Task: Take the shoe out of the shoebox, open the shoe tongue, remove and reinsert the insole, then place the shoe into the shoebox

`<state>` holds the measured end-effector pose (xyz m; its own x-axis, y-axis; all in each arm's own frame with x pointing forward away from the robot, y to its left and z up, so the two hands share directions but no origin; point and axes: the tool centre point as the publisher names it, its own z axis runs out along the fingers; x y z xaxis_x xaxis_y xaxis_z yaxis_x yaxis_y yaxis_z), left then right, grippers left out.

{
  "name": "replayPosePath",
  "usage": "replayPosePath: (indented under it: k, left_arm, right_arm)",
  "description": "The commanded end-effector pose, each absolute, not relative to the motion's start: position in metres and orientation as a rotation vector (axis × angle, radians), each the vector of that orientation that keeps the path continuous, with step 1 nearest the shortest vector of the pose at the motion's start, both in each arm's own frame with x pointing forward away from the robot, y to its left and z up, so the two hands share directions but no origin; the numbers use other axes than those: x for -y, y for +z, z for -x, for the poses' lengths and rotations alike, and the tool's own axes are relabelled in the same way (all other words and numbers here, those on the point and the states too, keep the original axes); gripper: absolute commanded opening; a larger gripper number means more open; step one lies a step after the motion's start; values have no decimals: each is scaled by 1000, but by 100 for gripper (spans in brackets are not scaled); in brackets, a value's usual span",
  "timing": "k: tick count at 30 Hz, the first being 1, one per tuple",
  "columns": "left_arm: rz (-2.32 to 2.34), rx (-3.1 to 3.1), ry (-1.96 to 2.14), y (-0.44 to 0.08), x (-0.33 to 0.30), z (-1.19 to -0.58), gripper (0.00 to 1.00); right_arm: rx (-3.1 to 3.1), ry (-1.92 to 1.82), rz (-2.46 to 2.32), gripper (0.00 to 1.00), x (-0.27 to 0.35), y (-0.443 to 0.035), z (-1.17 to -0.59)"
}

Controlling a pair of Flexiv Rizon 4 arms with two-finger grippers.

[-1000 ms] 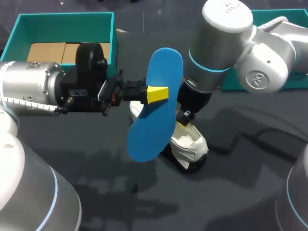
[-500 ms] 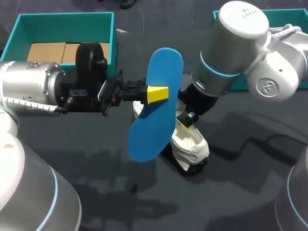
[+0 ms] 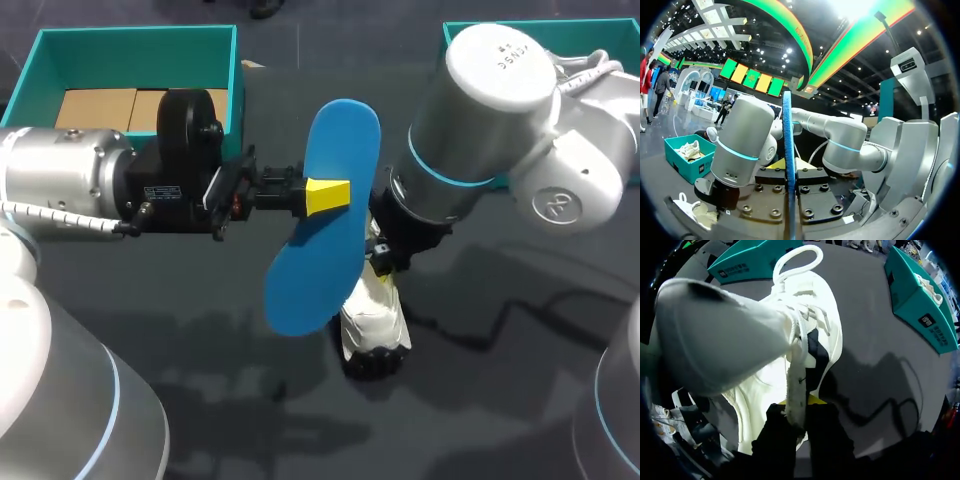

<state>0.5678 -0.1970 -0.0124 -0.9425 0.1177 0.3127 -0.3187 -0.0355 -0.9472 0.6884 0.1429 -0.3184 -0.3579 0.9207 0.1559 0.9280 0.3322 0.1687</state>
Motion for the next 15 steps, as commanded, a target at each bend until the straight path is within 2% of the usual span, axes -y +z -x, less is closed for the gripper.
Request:
replayPosePath:
  k: [1,15]
  left_arm:
    - [-214,1942,2057,-14,198,-567,0]
    - [-214,1942,2057,-14,198,-567,0]
  right_arm:
    - [2504,-401,1784,0,-143,-321,-681]
    - [2392,-406,1851,0,-151,-336,-678]
